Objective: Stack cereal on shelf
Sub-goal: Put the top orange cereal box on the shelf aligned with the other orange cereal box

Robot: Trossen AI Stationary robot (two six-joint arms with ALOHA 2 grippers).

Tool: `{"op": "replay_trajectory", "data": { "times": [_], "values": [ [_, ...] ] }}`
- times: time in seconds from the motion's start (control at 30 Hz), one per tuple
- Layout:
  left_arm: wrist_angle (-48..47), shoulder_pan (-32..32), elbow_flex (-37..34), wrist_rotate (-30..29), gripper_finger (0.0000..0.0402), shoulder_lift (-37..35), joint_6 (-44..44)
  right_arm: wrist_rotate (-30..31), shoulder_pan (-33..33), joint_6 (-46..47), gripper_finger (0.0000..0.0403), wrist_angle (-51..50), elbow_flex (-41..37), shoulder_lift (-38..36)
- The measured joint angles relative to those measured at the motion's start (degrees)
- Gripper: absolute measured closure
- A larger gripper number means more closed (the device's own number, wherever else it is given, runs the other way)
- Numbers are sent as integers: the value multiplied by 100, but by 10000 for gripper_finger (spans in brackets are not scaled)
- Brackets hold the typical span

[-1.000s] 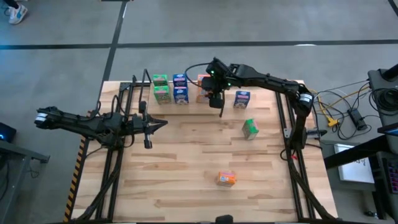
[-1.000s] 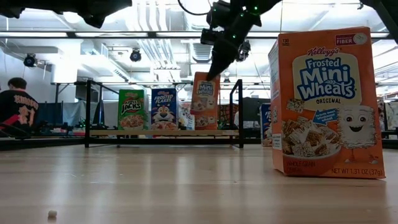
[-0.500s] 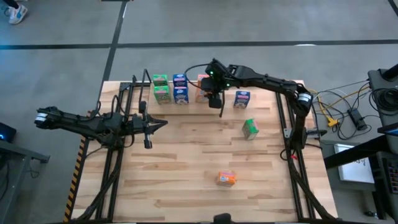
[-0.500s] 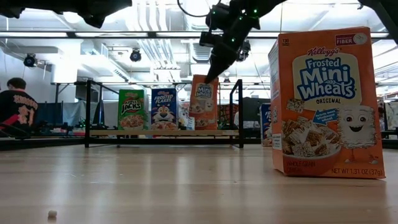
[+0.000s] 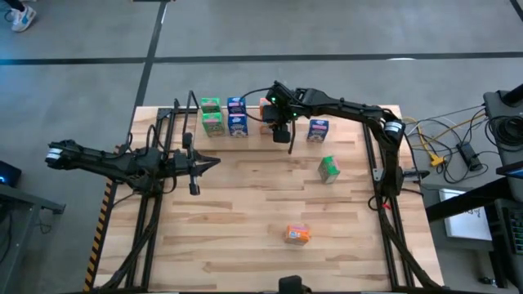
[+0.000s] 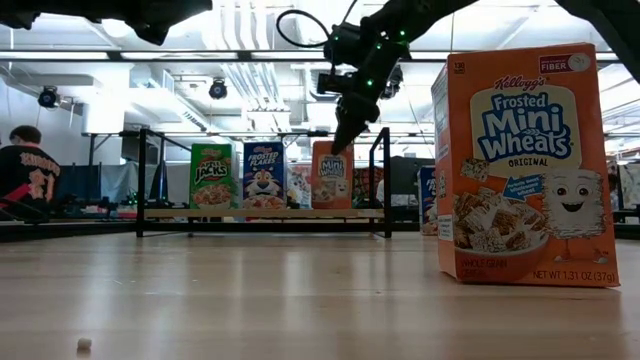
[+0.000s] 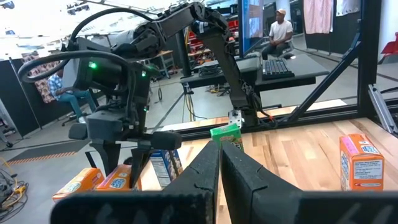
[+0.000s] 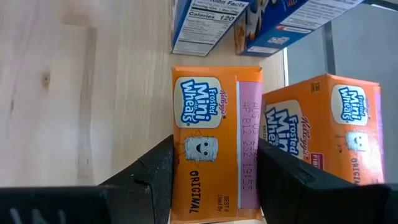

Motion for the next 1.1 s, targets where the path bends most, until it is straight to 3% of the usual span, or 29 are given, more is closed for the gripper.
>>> {"op": "replay_trajectory", "data": {
  "times": [0.23,0.7,1.1],
  "values": [
    [0,0,0,-1,401,0,-1,-9,0,1,227,1,0,0],
    [2,0,0,1,401,0,-2,-11,-24,110,176,26,7,0],
    [4,1,0,-1,401,0,-2,7,-37,108,165,40,33,0]
  ]
}}
